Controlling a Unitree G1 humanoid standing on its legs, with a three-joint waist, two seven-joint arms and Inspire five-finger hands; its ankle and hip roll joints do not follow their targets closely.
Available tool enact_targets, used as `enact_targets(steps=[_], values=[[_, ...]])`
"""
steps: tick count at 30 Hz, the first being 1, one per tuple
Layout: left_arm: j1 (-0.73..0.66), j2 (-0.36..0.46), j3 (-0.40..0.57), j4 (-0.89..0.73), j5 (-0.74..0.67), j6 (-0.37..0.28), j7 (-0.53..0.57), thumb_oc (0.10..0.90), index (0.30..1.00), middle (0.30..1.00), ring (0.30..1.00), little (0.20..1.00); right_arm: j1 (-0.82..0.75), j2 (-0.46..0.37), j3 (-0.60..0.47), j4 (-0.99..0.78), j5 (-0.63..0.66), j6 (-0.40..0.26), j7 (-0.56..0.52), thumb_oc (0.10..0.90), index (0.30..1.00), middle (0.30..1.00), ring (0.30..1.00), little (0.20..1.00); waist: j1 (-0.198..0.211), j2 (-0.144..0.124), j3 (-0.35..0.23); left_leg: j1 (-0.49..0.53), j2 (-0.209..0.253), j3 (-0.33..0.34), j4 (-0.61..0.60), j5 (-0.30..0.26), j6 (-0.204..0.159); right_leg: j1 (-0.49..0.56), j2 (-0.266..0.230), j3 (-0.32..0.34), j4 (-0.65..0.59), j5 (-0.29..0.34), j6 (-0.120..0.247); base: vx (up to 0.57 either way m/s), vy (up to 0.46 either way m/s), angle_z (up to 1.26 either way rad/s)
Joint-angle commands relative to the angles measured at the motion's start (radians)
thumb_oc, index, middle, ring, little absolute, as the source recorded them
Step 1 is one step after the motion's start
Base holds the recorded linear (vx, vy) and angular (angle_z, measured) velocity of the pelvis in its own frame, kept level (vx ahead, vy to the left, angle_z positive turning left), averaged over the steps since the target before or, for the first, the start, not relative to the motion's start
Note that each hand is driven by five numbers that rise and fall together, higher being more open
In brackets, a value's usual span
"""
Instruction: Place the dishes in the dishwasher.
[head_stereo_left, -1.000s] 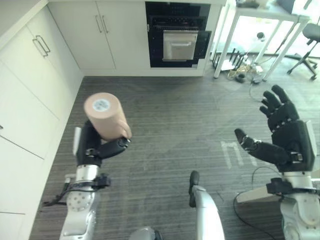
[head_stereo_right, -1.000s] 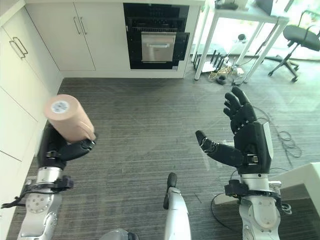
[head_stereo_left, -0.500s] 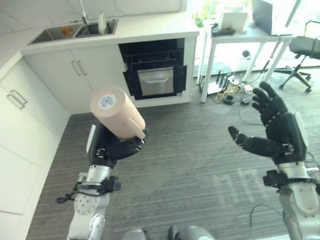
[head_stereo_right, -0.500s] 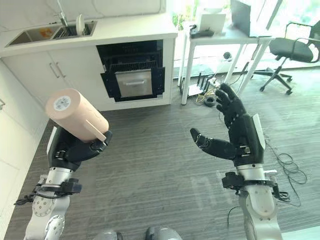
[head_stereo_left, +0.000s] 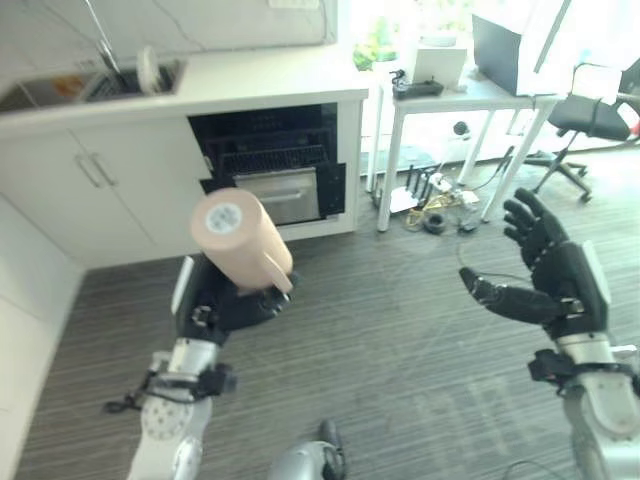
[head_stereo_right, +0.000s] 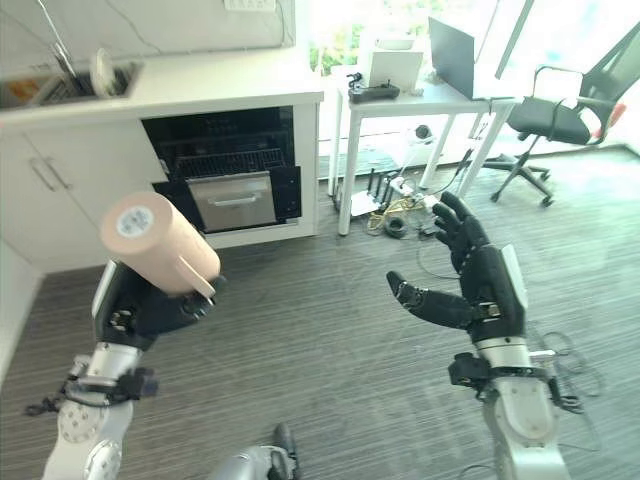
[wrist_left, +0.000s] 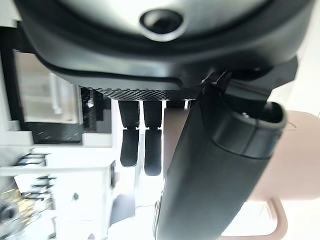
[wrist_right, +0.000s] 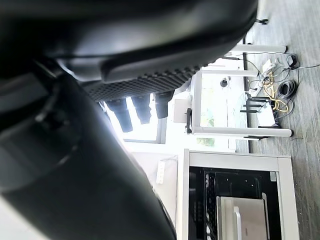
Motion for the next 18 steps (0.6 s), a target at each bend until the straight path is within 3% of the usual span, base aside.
enact_targets(steps=[1,5,6,9,12,15,18], values=[[-0.12,0.045,0.057,-0.127,0.026,-0.103,-0.022,0.4,0.3,0.3,0.3,0.3,-0.113,0.013,-0.067,-0.089,0.065,-0.11,-0.013,0.8,0.9,0.9,0.9,0.9,-0.006,0.006,-0.055,-0.056,0.155,-0.067,0.066,-0.138,-0.211,-0.014,-0.116,0.008,-0.21,0.359,0.068,0.34,0.196,0.15],[-0.119,0.04,0.048,-0.13,0.049,-0.076,-0.041,0.4,0.3,0.3,0.3,0.3,-0.1,0.07,-0.04,-0.098,0.058,-0.095,-0.014,0.8,0.9,0.9,0.9,0.9,0.003,0.013,-0.061,-0.019,0.094,-0.093,0.066,-0.173,-0.163,-0.085,-0.124,0.006,0.097,0.51,0.089,0.34,0.272,0.7],[-0.107,0.037,0.045,-0.129,0.062,-0.075,-0.029,0.4,0.3,0.3,0.3,0.3,-0.098,0.079,-0.018,-0.095,0.043,-0.083,0.001,0.8,0.9,0.9,0.9,0.9,-0.012,0.034,-0.049,0.016,0.096,-0.106,0.066,-0.193,-0.153,-0.216,-0.127,0.014,0.265,0.525,0.072,0.24,0.255,0.57],[-0.114,0.045,0.049,-0.127,0.044,-0.063,-0.022,0.4,0.3,0.3,0.3,0.3,-0.098,0.061,-0.013,-0.085,0.032,-0.069,-0.005,0.8,0.9,0.9,0.9,0.9,-0.022,0.02,-0.035,0.034,0.073,-0.119,0.066,-0.199,-0.154,-0.277,-0.106,0.0,0.156,0.426,0.045,0.21,0.033,0.43],[-0.128,0.058,0.066,-0.111,0.005,-0.061,-0.051,0.4,0.3,0.3,0.3,0.3,-0.082,0.027,-0.06,-0.066,0.081,-0.09,-0.003,0.8,0.9,0.9,0.9,0.9,-0.046,0.005,-0.01,0.069,0.074,-0.151,0.066,-0.221,-0.178,-0.312,-0.12,-0.052,-0.203,0.432,0.039,0.24,-0.252,0.54],[-0.121,0.062,0.063,-0.114,0.009,-0.072,-0.042,0.4,0.3,0.3,0.3,0.3,-0.068,0.018,-0.076,-0.053,0.113,-0.121,0.022,0.8,0.9,0.9,0.9,0.9,-0.087,-0.016,0.018,0.12,0.058,-0.172,0.066,-0.263,-0.189,-0.441,-0.165,0.02,-0.214,0.428,0.063,0.19,-0.21,0.48],[-0.126,0.054,0.044,-0.13,0.031,-0.08,-0.017,0.4,0.3,0.3,0.3,0.3,-0.077,0.027,-0.057,-0.06,0.085,-0.124,0.018,0.8,0.9,0.9,0.9,0.9,-0.111,-0.014,0.015,0.149,0.051,-0.212,0.066,-0.301,-0.188,-0.503,-0.159,0.102,-0.214,0.421,0.066,0.19,-0.177,0.38]])
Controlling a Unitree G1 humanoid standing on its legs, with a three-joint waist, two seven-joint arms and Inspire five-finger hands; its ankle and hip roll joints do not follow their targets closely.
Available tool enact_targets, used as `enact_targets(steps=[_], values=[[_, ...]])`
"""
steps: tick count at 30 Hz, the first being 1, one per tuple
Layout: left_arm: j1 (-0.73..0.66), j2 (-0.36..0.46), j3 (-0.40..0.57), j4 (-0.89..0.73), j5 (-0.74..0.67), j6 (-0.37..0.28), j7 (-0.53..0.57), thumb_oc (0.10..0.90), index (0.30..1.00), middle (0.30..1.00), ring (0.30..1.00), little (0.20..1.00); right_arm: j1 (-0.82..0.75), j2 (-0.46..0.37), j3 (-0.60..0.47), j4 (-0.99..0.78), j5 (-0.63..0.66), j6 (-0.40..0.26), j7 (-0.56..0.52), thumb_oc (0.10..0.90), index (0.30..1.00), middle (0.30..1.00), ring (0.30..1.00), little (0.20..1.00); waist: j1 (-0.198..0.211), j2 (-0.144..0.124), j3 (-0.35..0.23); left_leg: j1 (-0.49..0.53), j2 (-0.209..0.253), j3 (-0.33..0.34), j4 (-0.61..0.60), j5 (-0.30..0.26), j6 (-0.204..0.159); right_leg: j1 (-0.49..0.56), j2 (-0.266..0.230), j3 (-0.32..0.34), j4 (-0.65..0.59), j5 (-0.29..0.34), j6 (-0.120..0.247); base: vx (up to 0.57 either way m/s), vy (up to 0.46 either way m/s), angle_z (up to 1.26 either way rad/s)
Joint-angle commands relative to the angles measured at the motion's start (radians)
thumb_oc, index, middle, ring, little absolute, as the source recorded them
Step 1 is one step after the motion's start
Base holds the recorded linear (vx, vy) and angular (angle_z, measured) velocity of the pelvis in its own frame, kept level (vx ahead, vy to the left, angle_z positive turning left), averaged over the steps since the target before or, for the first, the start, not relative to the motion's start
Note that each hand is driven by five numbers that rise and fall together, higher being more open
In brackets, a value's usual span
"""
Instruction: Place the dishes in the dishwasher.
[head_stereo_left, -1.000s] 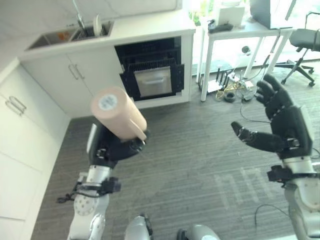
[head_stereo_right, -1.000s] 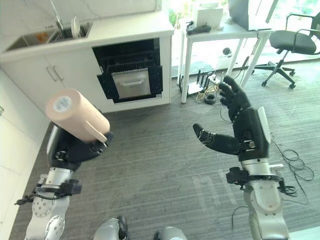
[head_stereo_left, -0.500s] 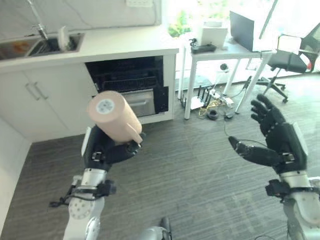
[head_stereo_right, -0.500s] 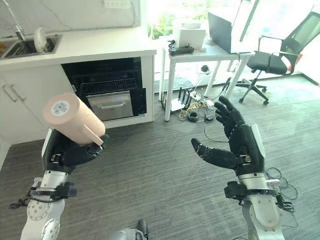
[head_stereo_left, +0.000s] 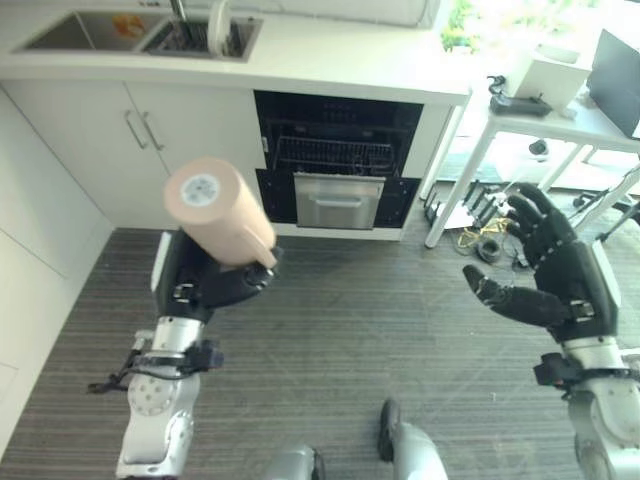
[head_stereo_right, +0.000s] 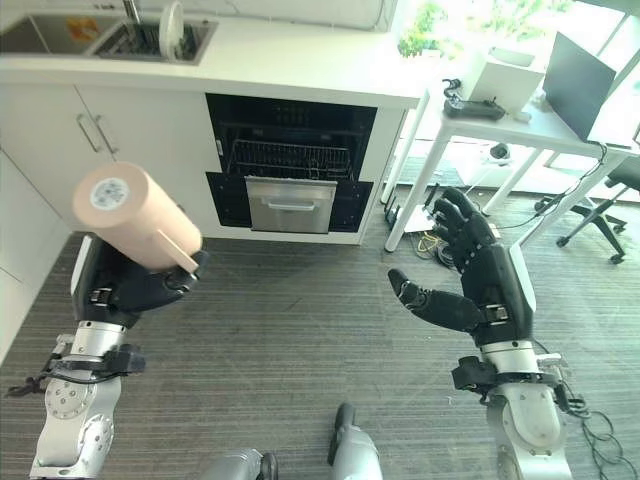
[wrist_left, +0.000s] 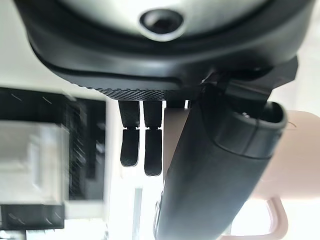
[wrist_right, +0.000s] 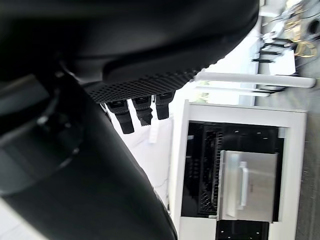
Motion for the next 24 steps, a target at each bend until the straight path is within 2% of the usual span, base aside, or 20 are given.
enact_targets(steps=[1,4,6,7,10,13,14,15,17,19,20,21,22,24], values=[[-0.049,0.06,-0.026,-0.227,0.021,-0.117,0.008,0.4,0.3,0.3,0.3,0.3,-0.087,-0.015,-0.028,-0.09,0.024,-0.114,-0.017,0.8,0.9,0.9,0.9,0.9,-0.025,-0.015,-0.074,0.082,0.041,0.026,-0.172,-0.021,-0.058,0.101,0.042,-0.004,-0.043,0.039,0.003,0.15,-0.191,0.48],[-0.053,0.059,-0.035,-0.231,0.026,-0.111,0.047,0.4,0.3,0.3,0.3,0.3,-0.124,-0.04,-0.009,-0.078,0.007,-0.099,-0.046,0.8,0.9,0.9,0.9,0.9,-0.013,-0.029,-0.106,0.096,0.037,0.024,-0.172,-0.039,-0.065,0.132,0.043,0.015,-0.043,0.018,0.017,0.15,-0.202,0.52],[-0.055,0.054,-0.035,-0.232,0.026,-0.101,0.057,0.4,0.3,0.3,0.3,0.3,-0.146,-0.045,0.003,-0.078,-0.006,-0.091,-0.058,0.8,0.9,0.9,0.9,0.9,-0.005,-0.028,-0.121,0.105,0.047,0.029,-0.172,-0.045,-0.073,0.152,0.045,0.01,-0.043,0.004,0.018,0.12,-0.177,0.24],[-0.032,0.041,-0.089,-0.182,-0.09,-0.085,-0.018,0.4,0.3,0.3,0.3,0.3,-0.131,0.0,0.009,-0.028,-0.066,-0.048,-0.104,0.8,0.9,0.9,0.9,0.9,-0.022,-0.006,-0.119,0.076,0.169,0.325,-0.172,-0.014,-0.089,0.286,0.065,-0.094,-0.043,-0.125,-0.026,0.05,-0.161,0.09],[-0.029,0.041,-0.085,-0.192,-0.087,-0.096,-0.015,0.4,0.3,0.3,0.3,0.3,-0.132,-0.018,-0.001,-0.035,-0.032,-0.061,-0.104,0.8,0.9,0.9,0.9,0.9,-0.016,-0.013,-0.119,0.079,0.174,0.32,-0.172,0.005,-0.095,0.288,0.081,-0.095,-0.043,-0.129,-0.041,0.04,-0.261,0.08],[-0.036,0.043,-0.082,-0.183,-0.084,-0.107,-0.016,0.4,0.3,0.3,0.3,0.3,-0.151,-0.041,0.001,-0.026,-0.034,-0.053,-0.119,0.8,0.9,0.9,0.9,0.9,-0.007,-0.048,-0.113,0.128,0.153,0.344,-0.172,0.046,-0.106,0.299,0.067,-0.095,-0.043,-0.134,-0.07,0.11,-0.342,0.14],[-0.031,0.039,-0.078,-0.19,-0.083,-0.104,-0.021,0.4,0.3,0.3,0.3,0.3,-0.16,-0.051,0.002,-0.02,-0.04,-0.045,-0.13,0.8,0.9,0.9,0.9,0.9,0.009,-0.068,-0.099,0.114,0.155,0.34,-0.096,0.11,-0.13,0.316,0.06,-0.094,-0.043,-0.141,-0.091,0.12,-0.37,0.1],[-0.025,0.037,-0.071,-0.194,-0.088,-0.099,-0.028,0.4,0.3,0.3,0.3,0.3,-0.165,-0.056,-0.002,-0.016,-0.041,-0.037,-0.131,0.8,0.9,0.9,0.9,0.9,0.014,-0.073,-0.089,0.071,0.179,0.333,0.016,0.127,-0.142,0.323,0.065,-0.097,-0.043,-0.144,-0.107,0.12,-0.322,0.15],[-0.014,0.03,-0.063,-0.194,-0.078,-0.096,-0.039,0.4,0.3,0.3,0.3,0.3,-0.164,-0.054,-0.005,-0.006,-0.046,-0.042,-0.125,0.8,0.9,0.9,0.9,0.9,0.02,-0.063,-0.077,0.006,0.207,0.298,0.106,0.156,-0.156,0.335,0.085,-0.098,-0.043,-0.148,-0.119,0.15,-0.144,0.14],[-0.009,0.026,-0.054,-0.187,-0.074,-0.091,-0.044,0.4,0.3,0.3,0.3,0.3,-0.172,-0.046,-0.002,-0.002,-0.057,-0.034,-0.122,0.8,0.9,0.9,0.9,0.9,0.024,-0.049,-0.068,0.011,0.188,0.318,-0.051,0.154,-0.133,0.351,0.094,-0.081,-0.043,-0.157,-0.105,0.23,0.06,0.06],[-0.007,0.027,-0.053,-0.186,-0.075,-0.093,-0.041,0.4,0.3,0.3,0.3,0.3,-0.176,-0.044,0.001,-0.002,-0.062,-0.03,-0.121,0.8,0.9,0.9,0.9,0.9,0.027,-0.037,-0.068,0.003,0.2,0.332,-0.152,0.186,-0.135,0.353,0.101,-0.08,-0.043,-0.163,-0.1,0.3,0.19,-0.29],[-0.004,0.029,-0.053,-0.18,-0.079,-0.1,-0.035,0.4,0.3,0.3,0.3,0.3,-0.174,-0.043,0.003,0.0,-0.068,-0.03,-0.117,0.8,0.9,0.9,0.9,0.9,0.028,-0.015,-0.071,-0.029,0.23,0.315,-0.172,0.166,-0.151,0.371,0.115,-0.079,-0.043,-0.19,-0.091,0.27,0.227,-0.44],[-0.001,0.03,-0.055,-0.177,-0.081,-0.105,-0.027,0.4,0.3,0.3,0.3,0.3,-0.166,-0.047,0.002,-0.004,-0.072,-0.031,-0.114,0.8,0.9,0.9,0.9,0.9,0.027,0.011,-0.067,-0.088,0.273,0.309,-0.172,0.19,-0.165,0.379,0.132,-0.1,-0.043,-0.195,-0.09,0.31,0.231,-0.24],[0.022,0.032,-0.05,-0.173,-0.097,-0.121,-0.031,0.4,0.3,0.3,0.3,0.3,-0.141,-0.067,-0.011,-0.01,-0.061,-0.04,-0.104,0.8,0.9,0.9,0.9,0.9,0.045,0.041,-0.07,-0.185,0.309,0.232,-0.172,0.238,-0.204,0.422,0.158,-0.09,-0.043,-0.233,-0.085,0.34,0.233,0.17]])
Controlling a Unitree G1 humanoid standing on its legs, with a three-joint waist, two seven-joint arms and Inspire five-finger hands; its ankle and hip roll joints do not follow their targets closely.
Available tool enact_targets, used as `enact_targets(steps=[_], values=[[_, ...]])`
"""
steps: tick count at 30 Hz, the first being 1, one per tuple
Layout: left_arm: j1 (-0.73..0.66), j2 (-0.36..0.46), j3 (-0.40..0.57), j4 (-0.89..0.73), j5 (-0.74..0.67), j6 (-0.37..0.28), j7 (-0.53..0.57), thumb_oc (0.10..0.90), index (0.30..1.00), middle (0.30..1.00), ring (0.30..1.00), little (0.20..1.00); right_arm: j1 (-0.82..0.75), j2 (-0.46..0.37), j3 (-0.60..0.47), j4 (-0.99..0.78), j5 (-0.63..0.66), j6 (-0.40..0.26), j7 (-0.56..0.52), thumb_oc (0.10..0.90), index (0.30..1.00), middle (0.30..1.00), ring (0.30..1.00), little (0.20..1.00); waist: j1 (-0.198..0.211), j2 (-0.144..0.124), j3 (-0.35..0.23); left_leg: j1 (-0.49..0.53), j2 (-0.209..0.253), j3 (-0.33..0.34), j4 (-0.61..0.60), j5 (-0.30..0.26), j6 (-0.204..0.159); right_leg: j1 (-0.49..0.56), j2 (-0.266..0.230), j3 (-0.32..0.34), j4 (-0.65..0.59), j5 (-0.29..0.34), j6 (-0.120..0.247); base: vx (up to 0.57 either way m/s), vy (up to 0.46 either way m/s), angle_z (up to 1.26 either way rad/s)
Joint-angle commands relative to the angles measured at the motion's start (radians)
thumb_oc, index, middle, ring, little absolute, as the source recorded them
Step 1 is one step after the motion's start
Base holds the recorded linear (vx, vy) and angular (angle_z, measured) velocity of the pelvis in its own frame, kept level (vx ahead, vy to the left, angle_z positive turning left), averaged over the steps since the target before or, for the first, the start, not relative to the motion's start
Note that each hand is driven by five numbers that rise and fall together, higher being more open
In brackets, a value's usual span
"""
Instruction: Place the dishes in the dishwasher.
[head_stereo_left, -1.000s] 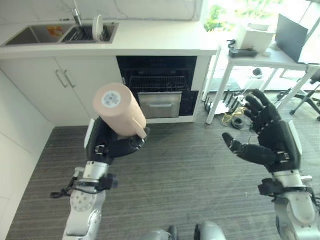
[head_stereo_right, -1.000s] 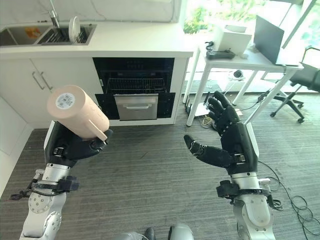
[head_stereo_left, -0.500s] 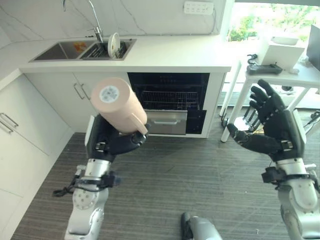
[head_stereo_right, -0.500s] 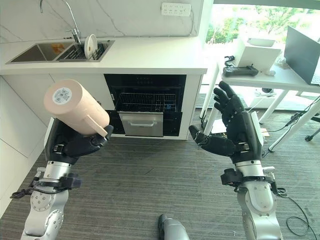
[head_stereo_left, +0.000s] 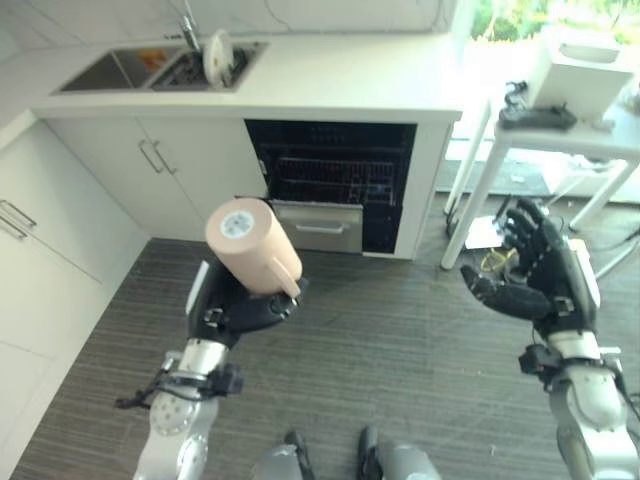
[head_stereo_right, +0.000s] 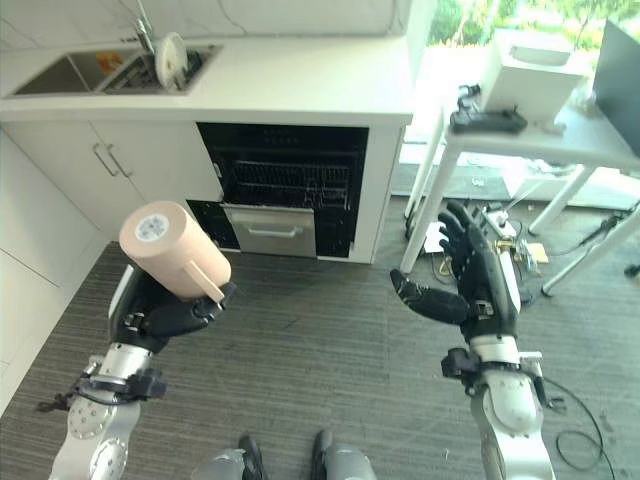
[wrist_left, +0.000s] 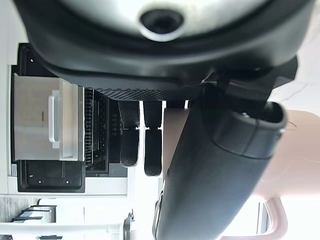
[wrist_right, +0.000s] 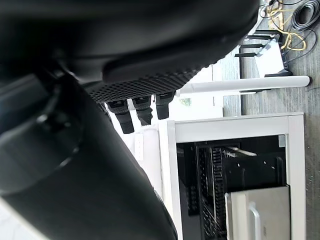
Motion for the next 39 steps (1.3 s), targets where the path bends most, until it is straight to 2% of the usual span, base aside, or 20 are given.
enact_targets(steps=[1,3,5,8,13,14,15,18,20,21,22,23,24,26,27,28,30,31,34,39], values=[[0.008,0.035,0.075,-0.152,-0.06,-0.146,-0.008,0.4,0.3,0.3,0.3,0.3,0.0,-0.073,-0.079,-0.14,0.006,-0.107,0.017,0.8,0.9,0.9,0.9,0.9,0.035,0.004,-0.064,-0.097,0.033,-0.117,0.137,0.021,-0.035,0.186,-0.024,0.097,-0.007,-0.14,0.042,0.39,0.218,-0.06],[0.022,0.025,0.075,-0.154,-0.062,-0.152,-0.025,0.4,0.3,0.3,0.3,0.3,0.011,-0.078,-0.087,-0.143,0.008,-0.109,0.017,0.8,0.9,0.9,0.9,0.9,0.046,0.011,-0.067,-0.117,0.036,-0.12,0.137,0.025,-0.036,0.207,-0.024,0.097,-0.007,-0.158,0.041,0.32,0.16,-0.35],[0.035,0.024,0.085,-0.158,-0.066,-0.154,-0.044,0.4,0.3,0.3,0.3,0.3,0.033,-0.068,-0.09,-0.159,0.0,-0.107,0.008,0.8,0.9,0.9,0.9,0.9,0.06,0.015,-0.093,-0.106,0.037,-0.119,0.137,-0.002,-0.023,0.24,-0.056,0.081,-0.007,-0.182,0.065,0.54,0.296,-0.56],[0.023,0.052,0.098,-0.175,-0.061,-0.14,-0.036,0.4,0.3,0.3,0.3,0.3,0.057,-0.053,-0.1,-0.202,0.004,-0.09,0.002,0.8,0.9,0.9,0.9,0.9,0.06,-0.001,-0.111,-0.069,-0.025,-0.125,0.137,-0.05,0.004,0.266,-0.099,0.09,-0.007,-0.177,0.099,0.44,0.269,-0.55],[0.022,0.052,0.098,-0.176,-0.061,-0.14,-0.035,0.4,0.3,0.3,0.3,0.3,0.057,-0.053,-0.101,-0.204,0.003,-0.089,0.002,0.8,0.9,0.9,0.9,0.9,0.063,0.004,-0.114,-0.076,-0.019,-0.125,0.137,-0.044,0.006,0.257,-0.093,0.092,-0.007,-0.17,0.098,0.11,0.072,0.0],[-0.008,0.069,0.106,-0.183,-0.038,-0.125,-0.045,0.4,0.3,0.3,0.3,0.3,0.051,-0.033,-0.093,-0.219,0.003,-0.081,-0.02,0.8,0.9,0.9,0.9,0.9,0.062,-0.01,-0.127,-0.043,-0.068,-0.135,0.137,-0.076,0.032,0.256,-0.132,0.081,-0.007,-0.114,0.128,0.71,0.477,0.15],[-0.029,0.083,0.109,-0.189,-0.019,-0.103,-0.039,0.4,0.3,0.3,0.3,0.3,0.039,-0.013,-0.083,-0.228,-0.002,-0.073,-0.008,0.8,0.9,0.9,0.9,0.9,0.056,-0.025,-0.131,-0.013,-0.122,-0.153,0.137,-0.103,0.071,0.257,-0.166,0.075,-0.007,0.019,0.148,0.81,0.547,0.24],[-0.05,0.09,0.097,-0.183,0.02,-0.087,-0.027,0.4,0.3,0.3,0.3,0.3,0.028,0.002,-0.073,-0.219,0.002,-0.082,0.007,0.8,0.9,0.9,0.9,0.9,0.049,-0.023,-0.136,0.012,-0.153,-0.172,0.137,-0.128,0.101,0.29,-0.146,0.074,-0.007,0.15,0.152,0.34,0.251,0.11],[-0.057,0.088,0.089,-0.185,0.021,-0.074,-0.031,0.4,0.3,0.3,0.3,0.3,0.038,0.016,-0.069,-0.22,0.002,-0.093,0.018,0.8,0.9,0.9,0.9,0.9,0.044,-0.02,-0.13,0.03,-0.179,-0.191,0.137,-0.139,0.12,0.271,-0.137,0.092,0.102,0.207,0.154,0.24,0.187,0.04],[-0.057,0.084,0.085,-0.19,0.03,-0.067,-0.035,0.4,0.3,0.3,0.3,0.3,0.05,0.032,-0.059,-0.22,-0.014,-0.095,0.021,0.8,0.9,0.9,0.9,0.9,0.041,-0.008,-0.124,0.053,-0.194,-0.209,0.137,-0.152,0.137,0.228,-0.127,0.096,0.269,0.253,0.154,0.24,0.199,0.11],[-0.055,0.08,0.082,-0.19,0.03,-0.066,-0.034,0.4,0.3,0.3,0.3,0.3,0.054,0.035,-0.049,-0.217,-0.022,-0.094,0.025,0.8,0.9,0.9,0.9,0.9,0.036,-0.002,-0.119,0.067,-0.198,-0.217,0.137,-0.158,0.142,0.183,-0.125,0.104,0.337,0.253,0.148,0.32,0.187,0.37],[-0.059,0.073,0.074,-0.183,0.027,-0.063,-0.01,0.4,0.3,0.3,0.3,0.3,0.042,0.025,-0.019,-0.199,-0.041,-0.088,0.022,0.8,0.9,0.9,0.9,0.9,0.019,0.006,-0.101,0.093,-0.196,-0.225,0.137,-0.162,0.137,0.069,-0.101,0.106,0.37,0.193,0.112,0.31,-0.029,0.01],[-0.071,0.08,0.074,-0.174,0.009,-0.056,-0.005,0.4,0.3,0.3,0.3,0.3,0.041,0.007,-0.021,-0.19,-0.021,-0.086,0.018,0.8,0.9,0.9,0.9,0.9,0.004,-0.003,-0.097,0.1,-0.199,-0.235,0.137,-0.157,0.129,0.053,-0.044,0.102,0.245,0.122,0.095,0.33,-0.162,0.02],[-0.082,0.084,0.079,-0.161,-0.004,-0.057,-0.02,0.4,0.3,0.3,0.3,0.3,0.049,-0.008,-0.047,-0.18,0.017,-0.094,0.027,0.8,0.9,0.9,0.9,0.9,-0.015,-0.018,-0.09,0.116,-0.207,-0.25,0.137,-0.163,0.121,0.055,-0.02,0.093,0.031,0.1,0.09,0.23,-0.271,0.07],[-0.079,0.086,0.086,-0.162,-0.008,-0.061,-0.033,0.4,0.3,0.3,0.3,0.3,0.059,-0.018,-0.063,-0.178,0.038,-0.099,0.037,0.8,0.9,0.9,0.9,0.9,-0.022,-0.035,-0.083,0.131,-0.22,-0.246,0.137,-0.176,0.116,0.019,-0.039,0.091,-0.007,0.07,0.089,0.17,-0.276,0.39],[-0.07,0.086,0.088,-0.162,0.002,-0.075,-0.031,0.4,0.3,0.3,0.3,0.3,0.066,-0.022,-0.07,-0.179,0.053,-0.107,0.051,0.8,0.9,0.9,0.9,0.9,-0.035,-0.056,-0.077,0.159,-0.237,-0.233,0.137,-0.2,0.114,-0.047,-0.074,0.086,-0.007,0.113,0.109,0.15,-0.252,0.63],[-0.04,0.091,0.101,-0.164,0.012,-0.109,-0.028,0.4,0.3,0.3,0.3,0.3,0.071,-0.023,-0.067,-0.164,0.065,-0.127,0.074,0.8,0.9,0.9,0.9,0.9,-0.051,-0.053,-0.069,0.184,-0.222,-0.22,0.137,-0.216,0.116,-0.062,-0.074,0.096,-0.007,0.156,0.116,0.12,-0.212,0.52],[-0.048,0.096,0.088,-0.158,0.002,-0.109,-0.024,0.4,0.3,0.3,0.3,0.3,0.058,-0.027,-0.056,-0.149,0.041,-0.117,0.051,0.8,0.9,0.9,0.9,0.9,-0.048,-0.049,-0.073,0.181,-0.217,-0.224,0.137,-0.22,0.111,-0.045,-0.062,0.115,-0.007,0.103,0.104,0.09,-0.214,0.01],[-0.072,0.079,0.048,-0.156,0.001,-0.103,-0.003,0.4,0.3,0.3,0.3,0.3,0.003,-0.053,-0.035,-0.135,0.06,-0.065,0.029,0.8,0.9,0.9,0.9,0.9,-0.03,-0.055,-0.093,0.182,-0.21,-0.219,0.137,-0.204,0.097,0.005,-0.05,0.128,-0.007,0.036,0.081,0.1,-0.233,-0.19],[-0.083,0.059,0.04,-0.17,0.008,-0.069,0.02,0.4,0.3,0.3,0.3,0.3,-0.018,-0.052,-0.021,-0.141,0.039,-0.008,0.023,0.8,0.9,0.9,0.9,0.9,-0.03,-0.064,-0.112,0.221,-0.201,-0.171,0.137,-0.188,0.071,0.032,-0.042,0.142,-0.007,-0.002,0.05,0.13,-0.21,-0.08]])
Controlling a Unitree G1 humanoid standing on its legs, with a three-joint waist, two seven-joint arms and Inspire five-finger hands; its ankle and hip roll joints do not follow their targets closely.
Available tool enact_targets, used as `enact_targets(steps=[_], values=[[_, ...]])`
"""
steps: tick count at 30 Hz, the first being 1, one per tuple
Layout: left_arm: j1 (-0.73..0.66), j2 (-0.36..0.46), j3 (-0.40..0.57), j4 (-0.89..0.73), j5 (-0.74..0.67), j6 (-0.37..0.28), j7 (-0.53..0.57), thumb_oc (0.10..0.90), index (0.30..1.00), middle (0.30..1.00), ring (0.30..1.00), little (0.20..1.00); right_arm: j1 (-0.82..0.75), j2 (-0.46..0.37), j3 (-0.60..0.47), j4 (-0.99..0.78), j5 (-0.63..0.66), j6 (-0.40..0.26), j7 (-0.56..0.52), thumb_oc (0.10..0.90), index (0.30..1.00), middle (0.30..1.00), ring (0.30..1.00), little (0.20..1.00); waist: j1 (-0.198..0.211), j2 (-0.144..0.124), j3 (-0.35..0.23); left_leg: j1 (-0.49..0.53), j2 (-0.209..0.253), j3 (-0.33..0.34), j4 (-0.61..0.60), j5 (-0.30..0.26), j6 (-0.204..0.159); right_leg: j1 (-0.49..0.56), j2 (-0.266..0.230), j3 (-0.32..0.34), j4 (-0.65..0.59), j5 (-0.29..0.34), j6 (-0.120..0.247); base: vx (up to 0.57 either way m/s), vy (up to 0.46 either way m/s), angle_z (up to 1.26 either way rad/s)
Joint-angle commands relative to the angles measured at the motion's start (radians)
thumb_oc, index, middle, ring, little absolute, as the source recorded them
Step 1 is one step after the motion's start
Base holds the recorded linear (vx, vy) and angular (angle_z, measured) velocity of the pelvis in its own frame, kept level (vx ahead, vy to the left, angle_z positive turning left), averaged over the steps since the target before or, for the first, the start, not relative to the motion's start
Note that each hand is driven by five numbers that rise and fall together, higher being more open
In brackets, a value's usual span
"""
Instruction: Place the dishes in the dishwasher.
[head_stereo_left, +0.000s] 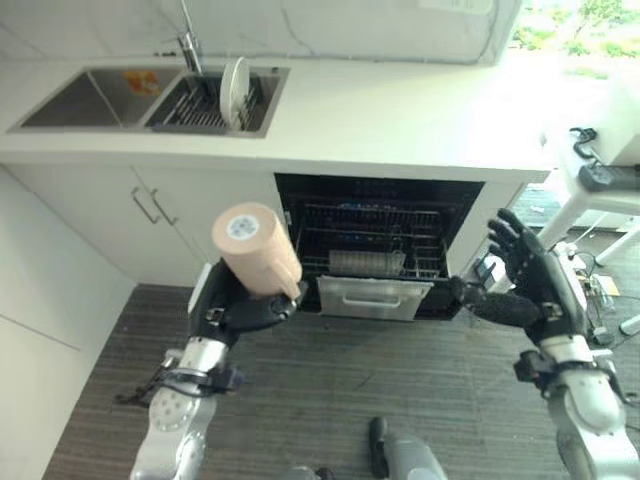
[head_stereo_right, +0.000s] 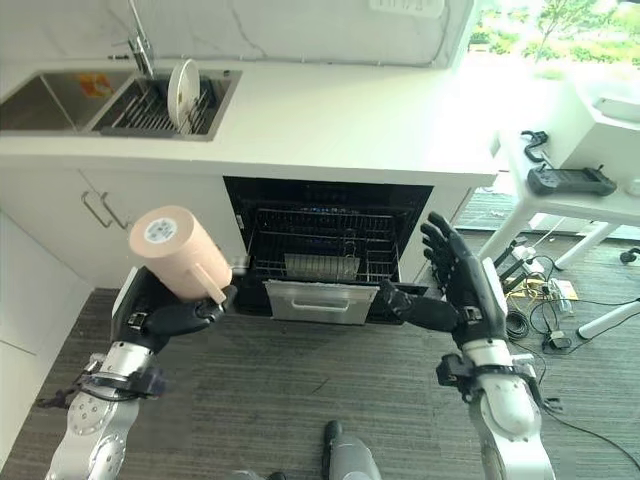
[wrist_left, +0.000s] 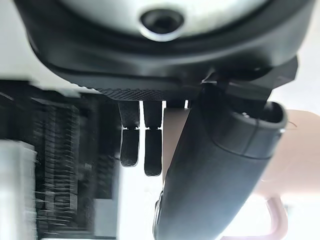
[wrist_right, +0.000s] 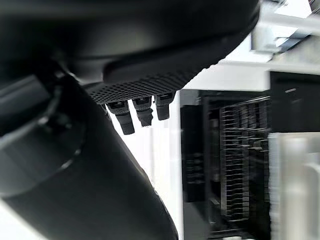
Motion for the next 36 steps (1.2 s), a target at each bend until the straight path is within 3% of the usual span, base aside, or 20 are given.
enact_targets(steps=[1,2,4,5,6,7,9,12,14,20,23,26,28,29,32,34,36], values=[[-0.053,0.013,0.043,-0.108,-0.002,-0.095,0.009,0.4,0.3,0.3,0.3,0.3,-0.025,-0.028,-0.052,-0.087,0.028,-0.052,-0.013,0.8,0.9,0.9,0.9,0.9,-0.01,-0.048,-0.099,-0.079,0.052,0.033,0.026,0.014,0.017,0.085,-0.004,-0.016,-0.06,-0.107,0.072,0.12,-0.276,-0.03],[-0.048,0.01,0.047,-0.105,-0.002,-0.099,0.0,0.4,0.3,0.3,0.3,0.3,-0.017,-0.029,-0.058,-0.087,0.029,-0.054,-0.009,0.8,0.9,0.9,0.9,0.9,-0.004,-0.067,-0.095,-0.059,0.043,0.05,0.036,0.103,-0.004,0.091,-0.022,-0.011,-0.06,-0.111,0.061,0.1,-0.242,-0.03],[-0.042,0.006,0.045,-0.105,0.007,-0.103,-0.004,0.4,0.3,0.3,0.3,0.3,-0.018,-0.027,-0.06,-0.083,0.038,-0.054,-0.007,0.8,0.9,0.9,0.9,0.9,0.004,-0.072,-0.084,-0.094,0.046,0.042,0.073,0.116,-0.008,0.096,-0.02,0.002,-0.06,-0.109,0.059,0.08,-0.116,-0.01],[-0.038,0.006,0.048,-0.102,0.009,-0.105,-0.007,0.4,0.3,0.3,0.3,0.3,-0.02,-0.025,-0.061,-0.083,0.043,-0.048,-0.007,0.8,0.9,0.9,0.9,0.9,0.005,-0.068,-0.081,-0.102,0.049,0.045,0.033,0.11,-0.005,0.097,-0.015,0.01,-0.06,-0.11,0.064,0.11,0.053,-0.05],[-0.022,0.008,0.055,-0.1,0.002,-0.11,-0.014,0.4,0.3,0.3,0.3,0.3,-0.026,-0.021,-0.059,-0.082,0.044,-0.039,0.001,0.8,0.9,0.9,0.9,0.9,0.003,-0.039,-0.075,-0.147,0.07,0.039,0.026,0.045,0.0,0.096,0.004,0.013,-0.06,-0.116,0.077,0.12,0.132,-0.1],[-0.012,0.008,0.058,-0.102,0.003,-0.114,-0.016,0.4,0.3,0.3,0.3,0.3,-0.025,-0.02,-0.056,-0.082,0.041,-0.04,0.006,0.8,0.9,0.9,0.9,0.9,0.005,-0.019,-0.074,-0.186,0.076,0.019,0.026,0.031,-0.002,0.096,0.02,0.013,-0.06,-0.122,0.083,0.13,0.178,-0.12],[0.002,0.008,0.058,-0.104,0.013,-0.124,-0.012,0.4,0.3,0.3,0.3,0.3,-0.024,-0.021,-0.051,-0.09,0.049,-0.033,0.014,0.8,0.9,0.9,0.9,0.9,0.022,0.008,-0.072,-0.273,0.073,-0.036,0.026,0.068,-0.021,0.111,0.051,0.025,-0.06,-0.139,0.085,0.14,0.112,-0.1],[-0.014,0.003,0.045,-0.092,0.072,-0.158,0.025,0.4,0.3,0.3,0.3,0.3,-0.056,-0.033,-0.016,-0.087,0.118,-0.001,0.023,0.8,0.9,0.9,0.9,0.9,0.053,0.012,-0.073,-0.338,0.06,-0.071,0.026,0.104,-0.022,0.141,0.067,0.039,-0.06,-0.175,0.075,0.14,0.138,-0.41],[-0.043,0.014,0.025,-0.072,0.113,-0.181,0.056,0.4,0.3,0.3,0.3,0.3,-0.074,-0.036,-0.002,-0.077,0.135,-0.007,0.022,0.8,0.9,0.9,0.9,0.9,0.052,0.013,-0.079,-0.327,0.061,-0.062,0.026,0.088,-0.01,0.149,0.059,0.025,-0.06,-0.18,0.078,0.12,0.194,-0.84],[-0.108,0.026,0.013,-0.068,0.128,-0.168,0.059,0.4,0.3,0.3,0.3,0.3,-0.051,-0.006,0.003,-0.109,0.124,-0.029,0.057,0.8,0.9,0.9,0.9,0.9,0.031,-0.002,-0.107,-0.25,0.036,-0.059,0.026,0.027,0.039,0.177,0.024,-0.006,-0.06,-0.158,0.096,0.16,0.161,-0.24],[-0.114,0.03,0.018,-0.069,0.137,-0.16,0.059,0.4,0.3,0.3,0.3,0.3,-0.049,0.005,0.002,-0.108,0.148,-0.005,0.095,0.8,0.9,0.9,0.9,0.9,0.029,-0.006,-0.103,-0.236,0.033,-0.059,0.026,0.017,0.053,0.192,0.026,-0.003,-0.06,-0.151,0.1,0.14,0.103,0.07],[-0.106,0.035,0.027,-0.065,0.135,-0.164,0.054,0.4,0.3,0.3,0.3,0.3,-0.048,0.013,0.008,-0.102,0.176,0.015,0.13,0.8,0.9,0.9,0.9,0.9,0.032,-0.011,-0.101,-0.235,0.025,-0.061,0.026,0.013,0.071,0.219,0.035,0.001,-0.06,-0.102,0.113,0.12,0.094,0.06],[-0.095,0.038,0.03,-0.07,0.149,-0.159,0.05,0.4,0.3,0.3,0.3,0.3,-0.042,0.025,0.02,-0.104,0.2,0.01,0.162,0.8,0.9,0.9,0.9,0.9,0.034,-0.015,-0.101,-0.231,0.016,-0.068,0.026,0.009,0.086,0.243,0.048,0.002,-0.06,-0.016,0.137,0.14,0.122,0.02],[-0.09,0.037,0.025,-0.072,0.172,-0.155,0.052,0.4,0.3,0.3,0.3,0.3,-0.04,0.035,0.033,-0.111,0.189,0.003,0.186,0.8,0.9,0.9,0.9,0.9,0.035,-0.013,-0.097,-0.224,0.011,-0.071,0.026,0.002,0.098,0.221,0.055,-0.002,0.058,0.039,0.151,0.11,0.133,-0.01],[-0.083,0.041,0.021,-0.063,0.222,-0.15,0.064,0.4,0.3,0.3,0.3,0.3,-0.033,0.047,0.061,-0.12,0.233,0.005,0.23,0.8,0.9,0.9,0.9,0.9,0.033,-0.008,-0.089,-0.207,0.004,-0.084,0.026,-0.009,0.104,0.141,0.068,-0.004,0.252,0.065,0.159,0.13,0.065,-0.05],[-0.086,0.044,0.02,-0.059,0.23,-0.139,0.073,0.4,0.3,0.3,0.3,0.3,-0.033,0.055,0.07,-0.117,0.275,0.017,0.24,0.8,0.9,0.9,0.9,0.9,0.031,-0.014,-0.087,-0.203,-0.001,-0.087,0.026,-0.014,0.103,0.122,0.06,-0.011,0.198,0.049,0.154,0.15,-0.087,0.07],[-0.096,0.054,0.014,-0.04,0.25,-0.138,0.089,0.4,0.3,0.3,0.3,0.3,-0.033,0.062,0.071,-0.107,0.369,0.026,0.283,0.8,0.9,0.9,0.9,0.9,0.019,-0.017,-0.077,-0.183,0.001,-0.103,0.026,-0.031,0.095,0.11,0.017,-0.043,0.018,0.033,0.141,0.2,-0.269,0.04]])
